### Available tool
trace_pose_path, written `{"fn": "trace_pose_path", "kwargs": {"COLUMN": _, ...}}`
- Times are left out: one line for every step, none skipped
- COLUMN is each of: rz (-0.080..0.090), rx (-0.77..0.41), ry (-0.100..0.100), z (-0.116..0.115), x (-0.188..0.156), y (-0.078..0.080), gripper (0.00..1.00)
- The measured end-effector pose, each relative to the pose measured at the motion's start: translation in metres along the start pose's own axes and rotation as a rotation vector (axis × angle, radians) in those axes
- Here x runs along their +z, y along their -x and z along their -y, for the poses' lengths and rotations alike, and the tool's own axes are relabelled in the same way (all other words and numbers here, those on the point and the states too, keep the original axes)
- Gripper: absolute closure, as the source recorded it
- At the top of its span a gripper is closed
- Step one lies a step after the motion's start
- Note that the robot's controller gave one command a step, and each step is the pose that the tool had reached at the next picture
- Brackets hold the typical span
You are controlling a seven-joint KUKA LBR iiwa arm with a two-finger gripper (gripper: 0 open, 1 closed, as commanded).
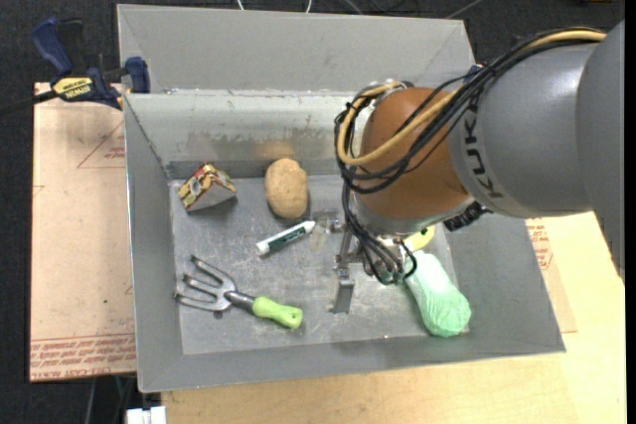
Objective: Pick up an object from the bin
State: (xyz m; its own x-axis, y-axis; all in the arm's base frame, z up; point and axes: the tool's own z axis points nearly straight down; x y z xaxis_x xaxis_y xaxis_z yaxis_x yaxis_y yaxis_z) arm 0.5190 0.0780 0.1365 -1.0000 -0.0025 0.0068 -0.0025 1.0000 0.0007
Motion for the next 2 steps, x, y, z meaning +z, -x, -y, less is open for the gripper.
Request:
{"fn": "trace_pose_path", "kwargs": {"rz": 0.007, "rx": 0.003, "ry": 0.001, "z": 0.0, "x": -0.004, "y": 0.002, "gripper": 0.0}}
{"fn": "trace_pose_path", "kwargs": {"rz": 0.013, "rx": -0.031, "ry": 0.003, "z": -0.067, "x": 0.067, "y": -0.001, "gripper": 0.0}}
